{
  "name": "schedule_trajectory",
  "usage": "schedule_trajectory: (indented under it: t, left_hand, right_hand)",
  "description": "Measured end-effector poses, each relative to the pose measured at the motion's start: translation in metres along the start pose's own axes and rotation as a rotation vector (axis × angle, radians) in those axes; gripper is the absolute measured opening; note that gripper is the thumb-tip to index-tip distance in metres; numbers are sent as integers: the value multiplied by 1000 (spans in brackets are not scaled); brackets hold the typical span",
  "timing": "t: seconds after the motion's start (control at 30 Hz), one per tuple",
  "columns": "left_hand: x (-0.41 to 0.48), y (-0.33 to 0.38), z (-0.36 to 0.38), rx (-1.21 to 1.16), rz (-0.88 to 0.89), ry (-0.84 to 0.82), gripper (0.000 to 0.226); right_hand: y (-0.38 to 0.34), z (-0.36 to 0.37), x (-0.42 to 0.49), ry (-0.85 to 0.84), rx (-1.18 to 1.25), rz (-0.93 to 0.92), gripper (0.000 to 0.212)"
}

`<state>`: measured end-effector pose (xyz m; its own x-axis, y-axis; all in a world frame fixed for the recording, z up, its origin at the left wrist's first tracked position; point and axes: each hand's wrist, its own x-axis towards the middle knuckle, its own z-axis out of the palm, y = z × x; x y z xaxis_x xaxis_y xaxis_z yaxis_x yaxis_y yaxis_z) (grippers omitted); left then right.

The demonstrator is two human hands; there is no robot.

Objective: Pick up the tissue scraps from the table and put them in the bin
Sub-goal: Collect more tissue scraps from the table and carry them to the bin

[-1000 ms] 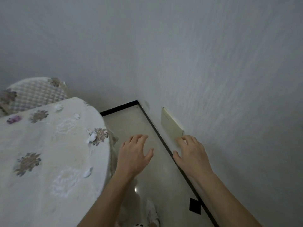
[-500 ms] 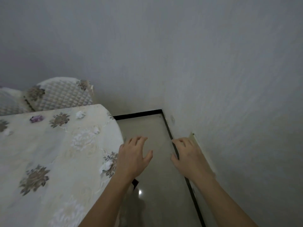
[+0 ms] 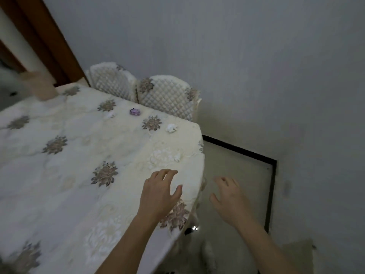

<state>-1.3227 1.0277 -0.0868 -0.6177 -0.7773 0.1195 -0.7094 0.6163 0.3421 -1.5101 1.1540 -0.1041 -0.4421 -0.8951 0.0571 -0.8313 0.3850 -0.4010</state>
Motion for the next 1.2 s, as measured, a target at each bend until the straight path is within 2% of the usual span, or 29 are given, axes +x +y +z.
schedule_trajectory:
  t: [0.23,0.47,0.57,0.67,0.73,0.83,1.03,1.2]
  left_hand:
    - [-21,-24,-4,22,-372,64,43]
    - [-97,-47,0,33,-688,147,40]
    - [-133,-47,8,21,-809,158,38]
    - [-163,-45,20,-8,-949,237,33]
    - [-180,-45,28,-27,-1060,290,32]
    - [-202,-47,39,-74,-1193,281,36]
    - [-220,-63,56,-203,-1204,196,45]
    - [-212,-83,66,-250,-1167,80,57]
  right_hand:
    - [12,28,74,-226,114,-215,45]
    - [-13,80,89,-464,17,-498,48]
    - [-22,98,82,-546,17,-566,47]
    - [-31,108,73,-610,-14,-635,48]
    - [-36,114,68,-630,-13,-651,50]
    - [-40,121,62,-671,-5,-630,55]
    - [-43,134,63,-731,-45,-573,65]
    - [-56,143,82,-845,-209,-722,76]
